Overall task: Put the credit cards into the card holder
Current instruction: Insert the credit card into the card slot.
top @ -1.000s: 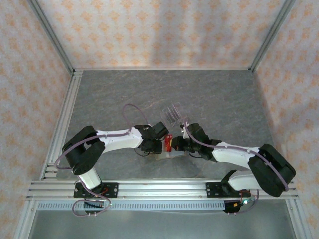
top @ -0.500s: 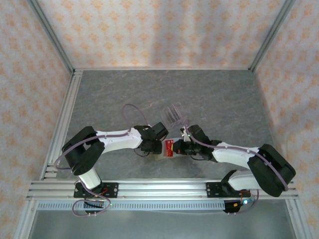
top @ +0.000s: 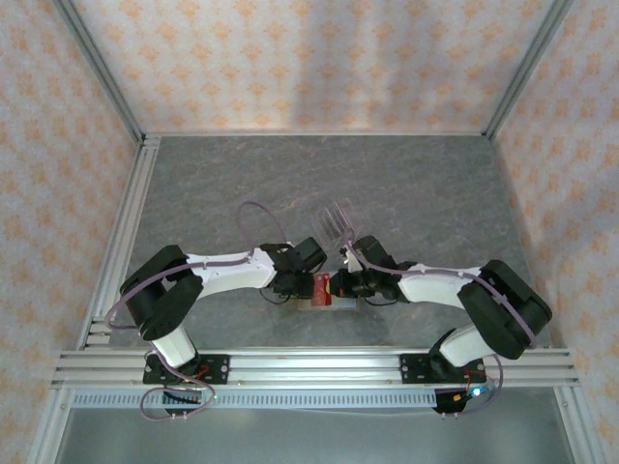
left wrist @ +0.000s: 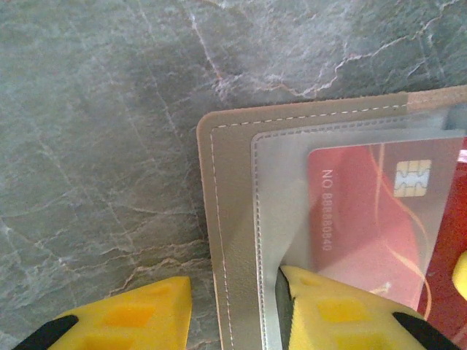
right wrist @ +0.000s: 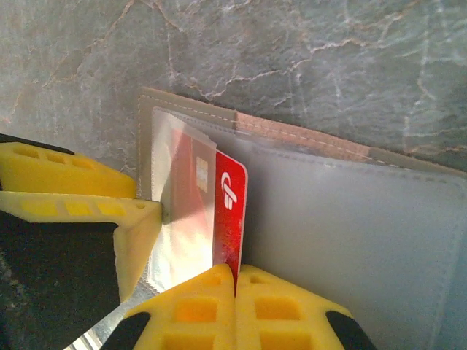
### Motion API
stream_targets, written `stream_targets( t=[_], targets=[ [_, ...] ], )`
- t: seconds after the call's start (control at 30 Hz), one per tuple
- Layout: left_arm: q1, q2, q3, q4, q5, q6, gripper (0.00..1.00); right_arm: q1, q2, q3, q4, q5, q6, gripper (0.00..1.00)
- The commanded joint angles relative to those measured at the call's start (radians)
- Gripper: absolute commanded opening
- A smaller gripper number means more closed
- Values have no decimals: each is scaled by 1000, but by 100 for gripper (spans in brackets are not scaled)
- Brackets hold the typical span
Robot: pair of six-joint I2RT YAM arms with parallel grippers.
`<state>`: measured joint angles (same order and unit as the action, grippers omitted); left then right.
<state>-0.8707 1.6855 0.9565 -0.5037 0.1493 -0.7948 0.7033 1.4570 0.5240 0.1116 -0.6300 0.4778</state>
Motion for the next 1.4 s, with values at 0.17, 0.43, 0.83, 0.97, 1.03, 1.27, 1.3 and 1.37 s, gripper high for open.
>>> stream_targets(
  t=[0.17, 0.43, 0.83, 0.97, 1.03, 1.27, 1.3, 1.37],
  targets=[
    [-8, -49, 18, -35, -18, -18, 37, -1, -16, -26, 32, 9, 66, 0],
    [-6, -128, 19, -49, 6, -45, 37, -1, -66, -83, 68, 52, 109, 0],
    [1, -119, 31, -55, 18, -51, 11, -1, -89, -91, 56, 49, 112, 0],
    [2, -97, 36, -52, 15, -49, 4, -1, -78, -83, 56, 45, 109, 0],
    [4, -83, 33, -52, 12, -47, 1, -1, -70, -76, 55, 41, 108, 0],
    [9, -65, -4, -31, 10, -58, 0, -1, -50, -61, 51, 35, 103, 0],
    [9, -61, -9, -25, 11, -59, 0, -1, -46, -57, 50, 35, 101, 0],
    [9, -55, -20, -15, 16, -60, 0, -1, -37, -47, 46, 31, 98, 0]
  ],
)
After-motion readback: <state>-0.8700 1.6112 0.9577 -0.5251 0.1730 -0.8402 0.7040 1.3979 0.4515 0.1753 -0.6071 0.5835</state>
